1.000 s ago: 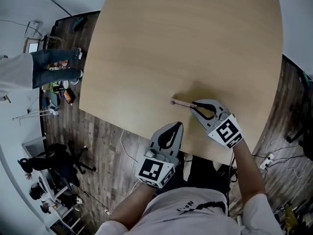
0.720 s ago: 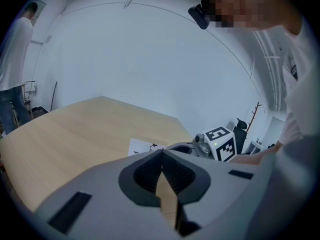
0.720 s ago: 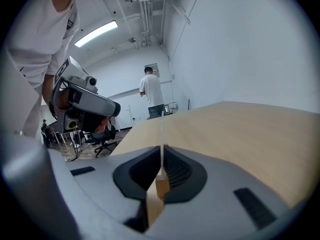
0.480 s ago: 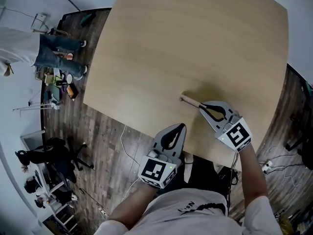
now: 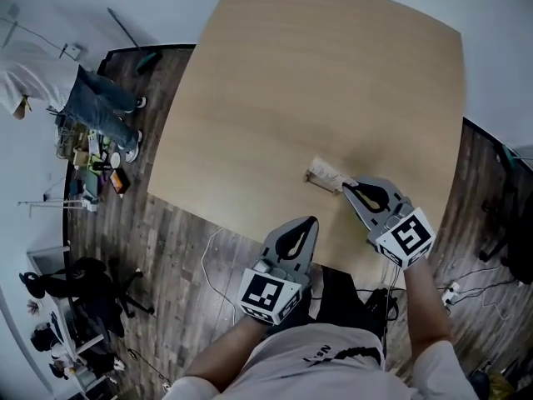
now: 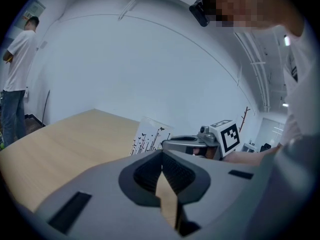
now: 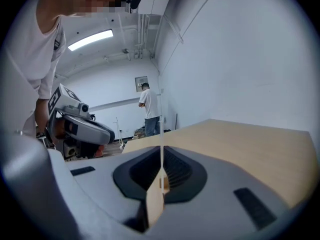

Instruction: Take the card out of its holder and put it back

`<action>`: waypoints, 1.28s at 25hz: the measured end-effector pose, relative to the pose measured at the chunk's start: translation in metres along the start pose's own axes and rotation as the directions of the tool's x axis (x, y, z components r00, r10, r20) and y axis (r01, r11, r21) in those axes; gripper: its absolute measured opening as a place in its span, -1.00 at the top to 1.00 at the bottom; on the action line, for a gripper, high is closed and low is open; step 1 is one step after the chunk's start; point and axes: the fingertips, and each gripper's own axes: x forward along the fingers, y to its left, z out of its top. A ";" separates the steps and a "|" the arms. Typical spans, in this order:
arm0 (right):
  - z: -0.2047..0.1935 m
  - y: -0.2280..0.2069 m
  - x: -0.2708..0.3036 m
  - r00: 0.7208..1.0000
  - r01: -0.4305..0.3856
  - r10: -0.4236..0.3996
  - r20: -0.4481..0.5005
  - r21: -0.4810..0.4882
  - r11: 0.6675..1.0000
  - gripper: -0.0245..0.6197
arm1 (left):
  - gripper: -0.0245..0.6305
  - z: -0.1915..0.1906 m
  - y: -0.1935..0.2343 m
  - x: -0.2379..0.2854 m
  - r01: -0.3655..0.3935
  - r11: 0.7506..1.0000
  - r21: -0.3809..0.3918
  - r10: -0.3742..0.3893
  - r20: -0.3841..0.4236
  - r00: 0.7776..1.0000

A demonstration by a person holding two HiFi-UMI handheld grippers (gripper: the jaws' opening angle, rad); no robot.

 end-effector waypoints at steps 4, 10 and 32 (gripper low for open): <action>0.026 0.016 -0.015 0.999 0.040 -0.041 0.022 0.026 0.999 0.84 | 0.88 0.018 -0.011 -0.015 0.049 0.999 0.019 -0.049 0.031 0.998; 0.074 0.048 -0.044 0.992 0.098 -0.101 0.073 0.045 0.994 0.84 | 0.88 0.045 -0.035 -0.048 0.126 0.990 0.063 -0.129 0.052 0.990; 0.154 0.135 -0.107 0.970 0.178 -0.178 0.168 0.015 0.984 0.84 | 0.89 0.108 -0.089 -0.146 0.233 0.962 0.141 -0.254 0.159 0.954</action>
